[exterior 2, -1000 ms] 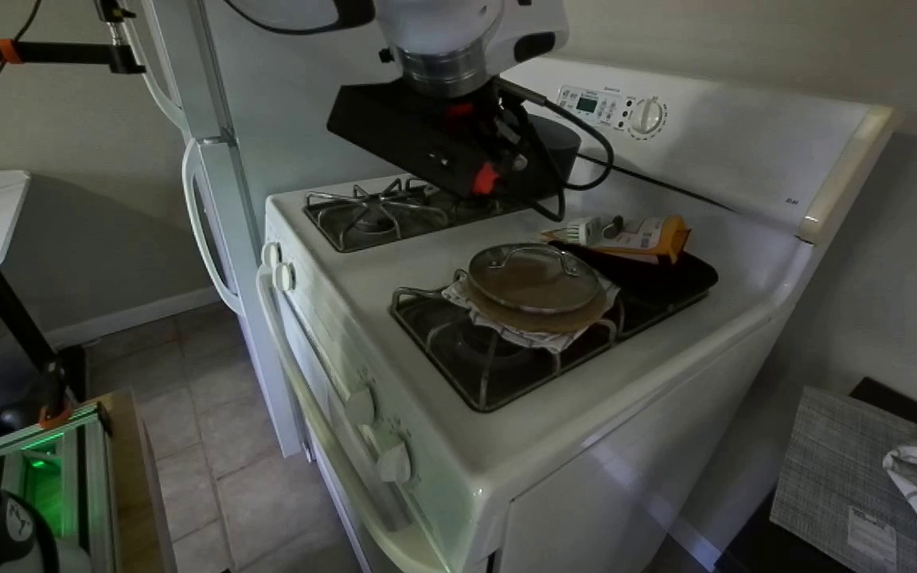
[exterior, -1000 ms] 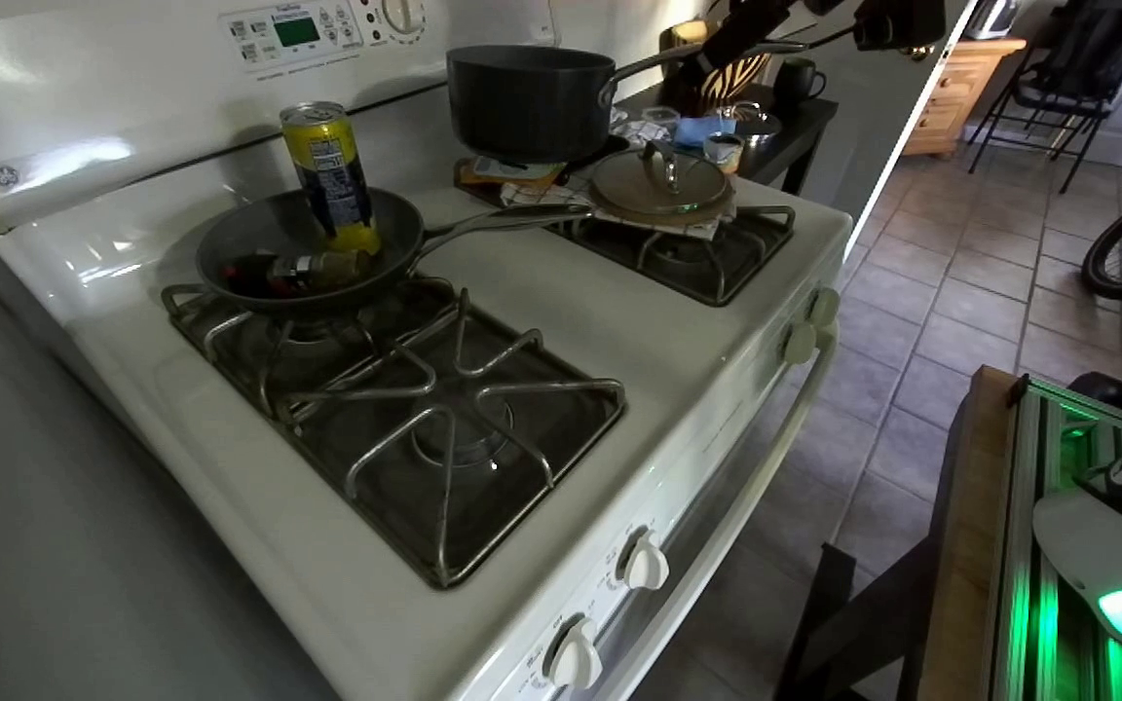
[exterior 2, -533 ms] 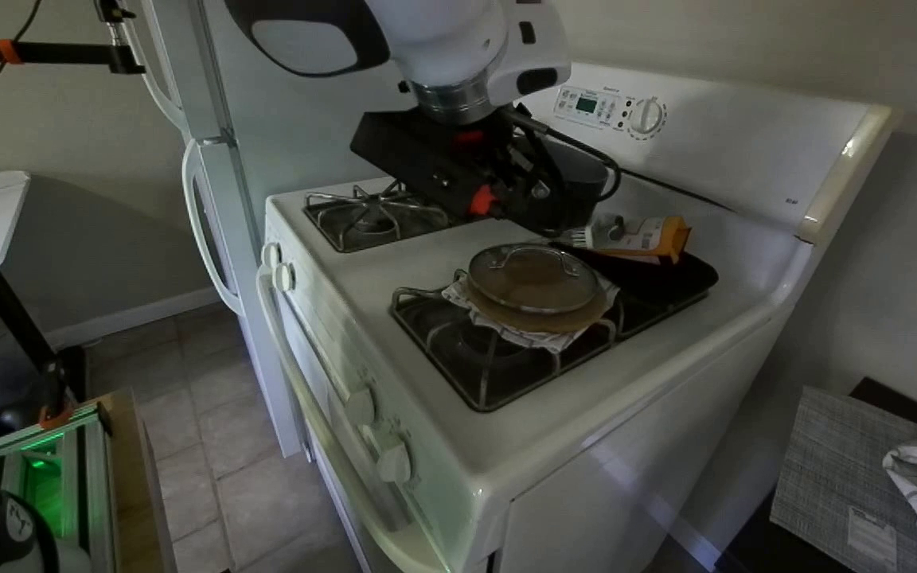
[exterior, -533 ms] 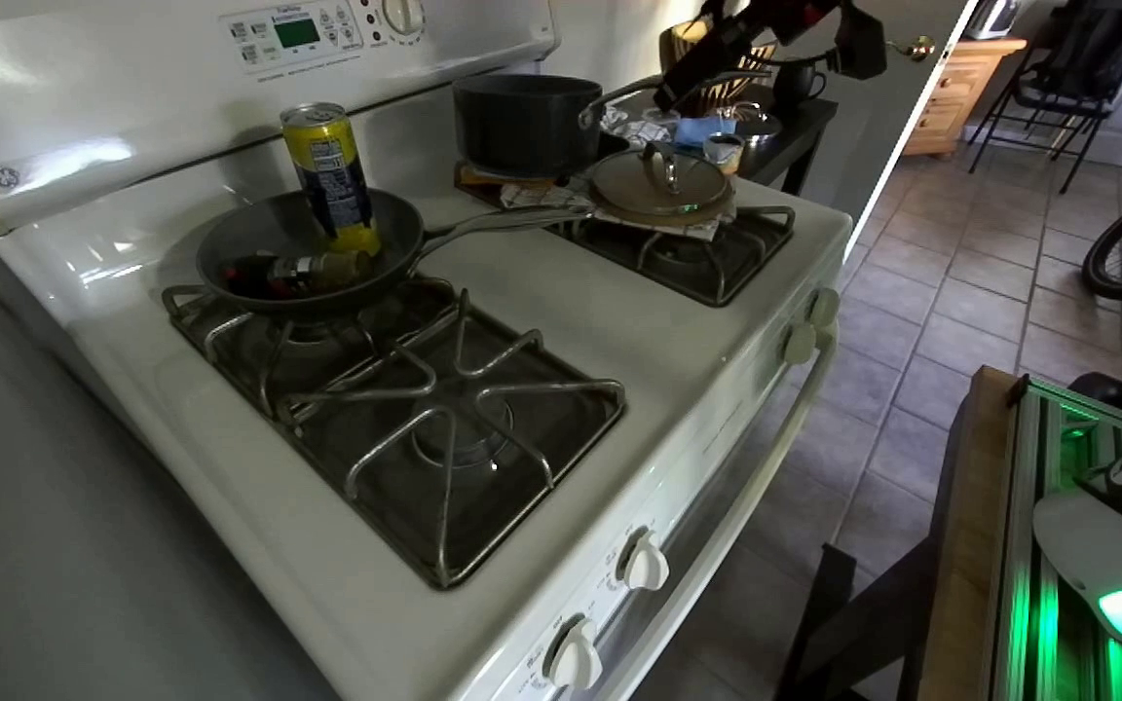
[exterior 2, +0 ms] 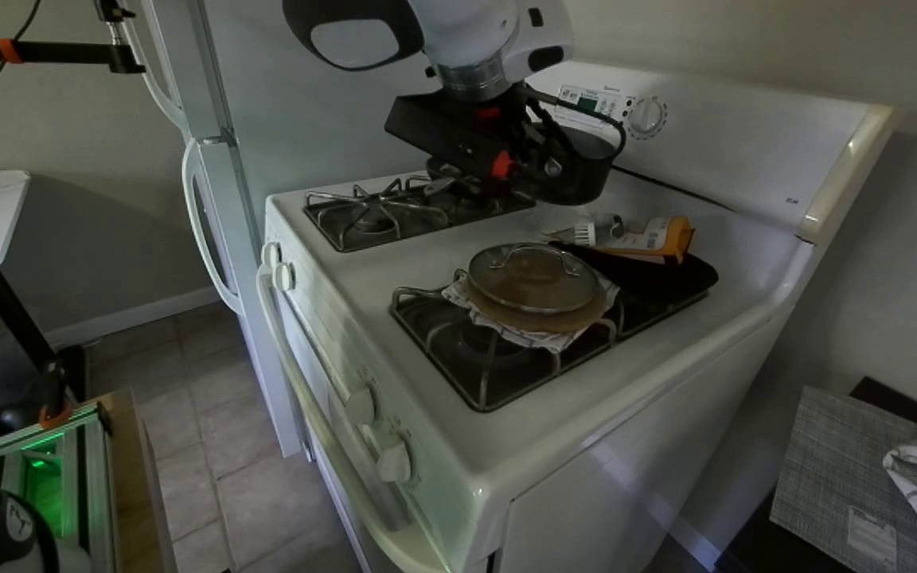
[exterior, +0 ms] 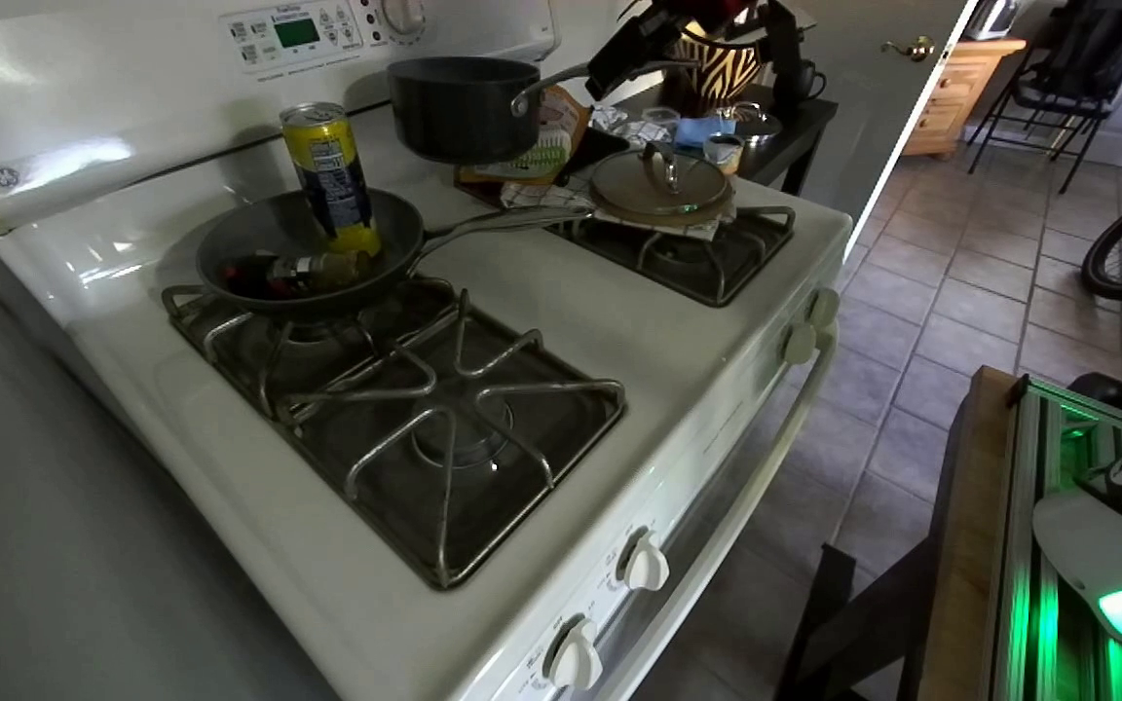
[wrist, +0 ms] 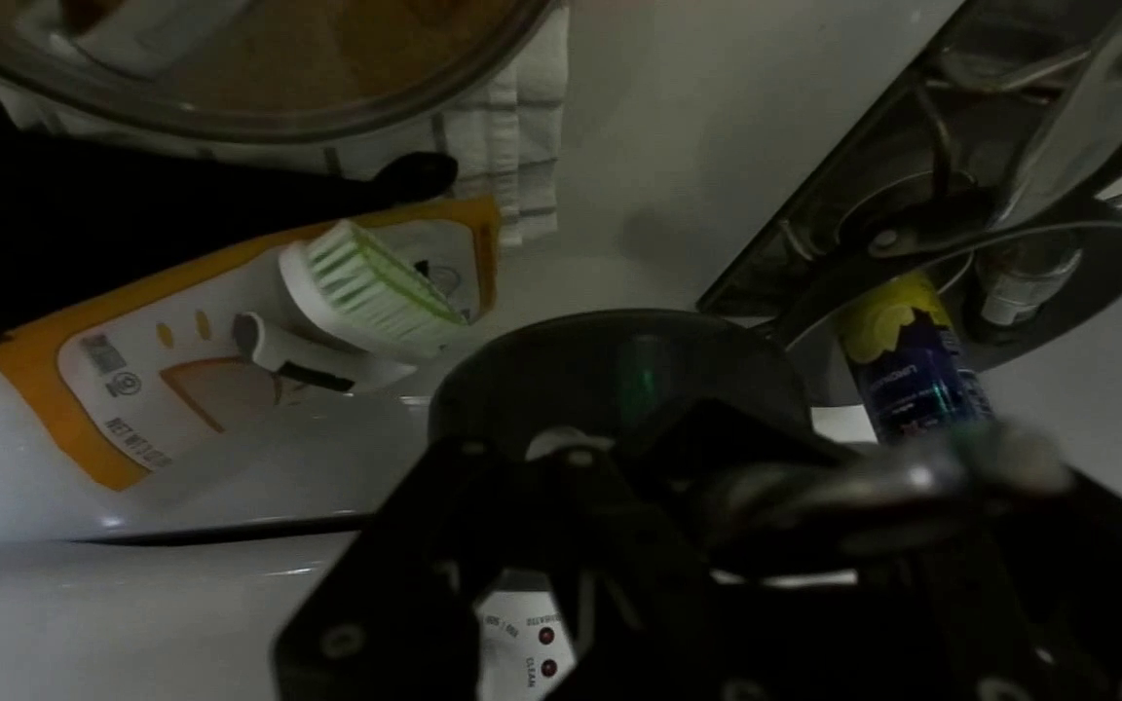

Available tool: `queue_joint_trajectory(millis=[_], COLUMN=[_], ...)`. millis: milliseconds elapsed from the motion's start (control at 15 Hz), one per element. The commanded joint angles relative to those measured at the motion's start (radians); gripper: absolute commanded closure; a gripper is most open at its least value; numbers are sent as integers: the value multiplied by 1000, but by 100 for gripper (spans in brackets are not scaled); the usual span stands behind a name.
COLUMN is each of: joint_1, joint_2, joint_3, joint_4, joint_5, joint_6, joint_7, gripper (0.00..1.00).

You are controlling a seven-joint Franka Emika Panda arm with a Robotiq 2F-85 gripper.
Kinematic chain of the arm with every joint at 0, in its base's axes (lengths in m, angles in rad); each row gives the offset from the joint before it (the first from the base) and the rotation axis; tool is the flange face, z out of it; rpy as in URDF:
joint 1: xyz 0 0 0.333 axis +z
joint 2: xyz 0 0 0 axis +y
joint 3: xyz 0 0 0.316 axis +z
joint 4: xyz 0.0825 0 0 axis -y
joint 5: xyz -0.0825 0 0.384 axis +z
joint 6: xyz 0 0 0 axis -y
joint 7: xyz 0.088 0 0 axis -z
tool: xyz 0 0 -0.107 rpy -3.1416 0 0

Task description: Remove the pot from the stove

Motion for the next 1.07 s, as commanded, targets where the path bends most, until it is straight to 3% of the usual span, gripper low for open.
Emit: queue_joint_trajectory(millis=[0, 1000], joint_1=[13, 10], joint_2=[31, 177], joint_3=[19, 19], joint_4=[74, 144], joint_5=[1, 144], joint_6=[12, -22], joint_7=[35, 43], gripper=[98, 98])
